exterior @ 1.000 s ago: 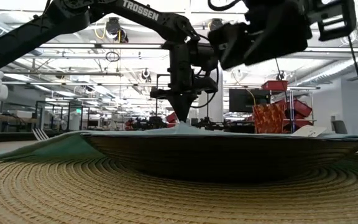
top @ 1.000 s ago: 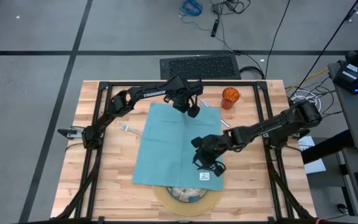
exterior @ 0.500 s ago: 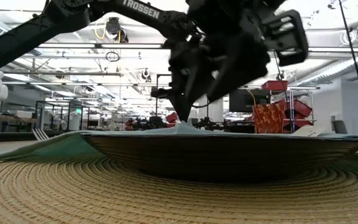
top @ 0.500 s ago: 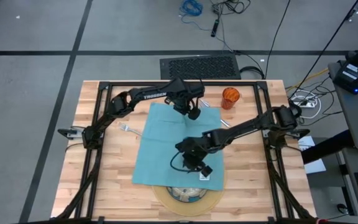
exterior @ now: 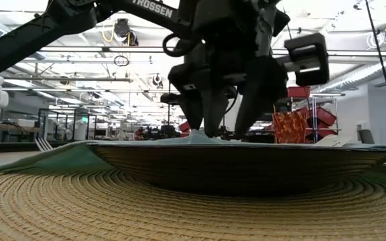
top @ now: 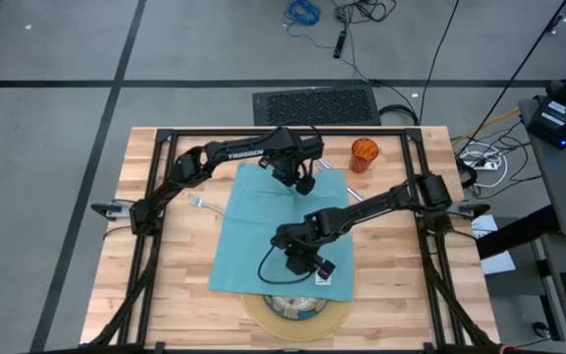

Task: Set table place
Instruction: Fold the blue napkin

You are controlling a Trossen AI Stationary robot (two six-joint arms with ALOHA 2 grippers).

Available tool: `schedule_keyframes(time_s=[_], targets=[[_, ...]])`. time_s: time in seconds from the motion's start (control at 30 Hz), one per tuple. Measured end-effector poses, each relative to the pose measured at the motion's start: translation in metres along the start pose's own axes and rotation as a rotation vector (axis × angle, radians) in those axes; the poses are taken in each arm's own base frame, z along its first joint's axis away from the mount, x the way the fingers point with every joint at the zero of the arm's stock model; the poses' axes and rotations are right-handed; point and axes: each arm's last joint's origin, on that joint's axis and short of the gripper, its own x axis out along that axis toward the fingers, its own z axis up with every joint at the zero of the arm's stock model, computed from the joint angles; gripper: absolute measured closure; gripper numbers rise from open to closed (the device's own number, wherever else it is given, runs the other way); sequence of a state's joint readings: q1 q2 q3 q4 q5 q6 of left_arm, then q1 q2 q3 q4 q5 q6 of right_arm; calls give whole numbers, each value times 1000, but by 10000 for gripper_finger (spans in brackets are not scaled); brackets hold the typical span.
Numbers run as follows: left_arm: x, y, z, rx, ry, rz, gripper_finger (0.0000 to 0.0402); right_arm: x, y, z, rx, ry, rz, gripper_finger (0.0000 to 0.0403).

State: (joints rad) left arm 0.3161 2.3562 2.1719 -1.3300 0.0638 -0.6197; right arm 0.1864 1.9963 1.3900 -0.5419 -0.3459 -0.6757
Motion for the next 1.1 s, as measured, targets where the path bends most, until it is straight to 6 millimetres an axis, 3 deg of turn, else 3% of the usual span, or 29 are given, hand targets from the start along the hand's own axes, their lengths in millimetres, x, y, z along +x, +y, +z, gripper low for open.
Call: schedule_keyframes(time_s=[0.33,0.57,0.9,1.1], targets=[[0,0,-1,-3,18,-16,401,-8,-2,28,-96,-50,-29,255],[0,-3,-4,2,46,-30,401,-8,-3,34,-142,-130,-4,255],[0,-7,-8,6,55,-36,401,31,-17,30,-138,-69,36,255],[0,-8,-8,7,60,-42,402,43,-28,33,-152,-26,56,255]])
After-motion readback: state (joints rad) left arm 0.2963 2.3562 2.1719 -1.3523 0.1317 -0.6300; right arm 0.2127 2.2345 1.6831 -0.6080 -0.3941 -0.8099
